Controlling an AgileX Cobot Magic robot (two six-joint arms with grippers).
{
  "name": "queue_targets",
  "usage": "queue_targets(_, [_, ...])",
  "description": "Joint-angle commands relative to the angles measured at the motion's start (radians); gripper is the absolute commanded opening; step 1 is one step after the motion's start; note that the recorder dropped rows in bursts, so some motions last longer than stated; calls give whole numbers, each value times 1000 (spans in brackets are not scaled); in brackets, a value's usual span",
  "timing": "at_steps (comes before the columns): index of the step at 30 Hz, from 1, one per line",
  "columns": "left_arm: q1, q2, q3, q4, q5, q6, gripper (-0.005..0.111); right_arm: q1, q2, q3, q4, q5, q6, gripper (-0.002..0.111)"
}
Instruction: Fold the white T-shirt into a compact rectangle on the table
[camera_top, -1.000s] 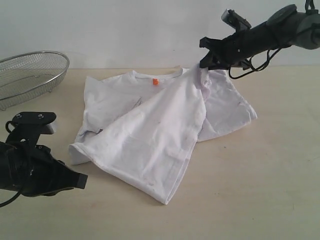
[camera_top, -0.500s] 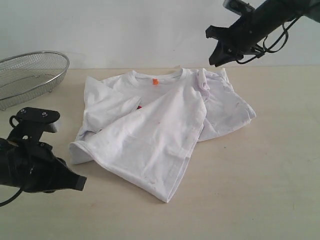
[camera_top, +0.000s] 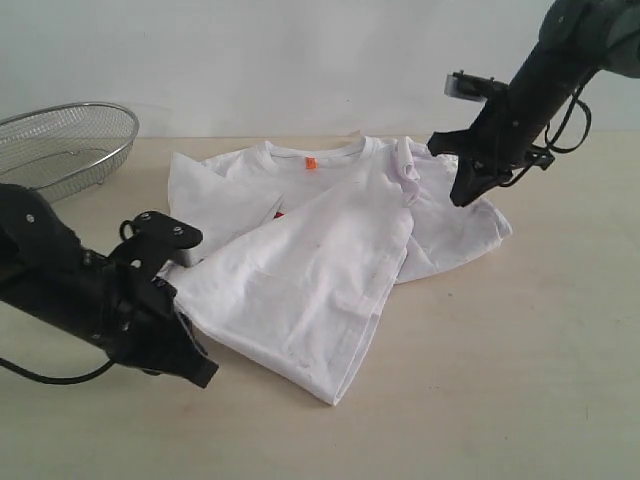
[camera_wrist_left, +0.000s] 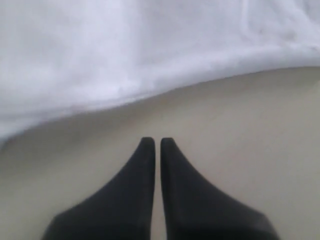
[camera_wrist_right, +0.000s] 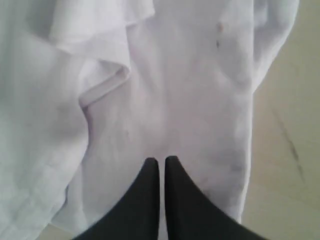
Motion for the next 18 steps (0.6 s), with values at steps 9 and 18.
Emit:
queue_targets(9, [-103, -16, -67, 0, 8, 183, 9, 8, 35, 114, 21, -114, -63, 0])
queue_targets(18, [-103, -14, -72, 24, -14, 274, 61, 8, 87, 114, 35, -115, -68, 0])
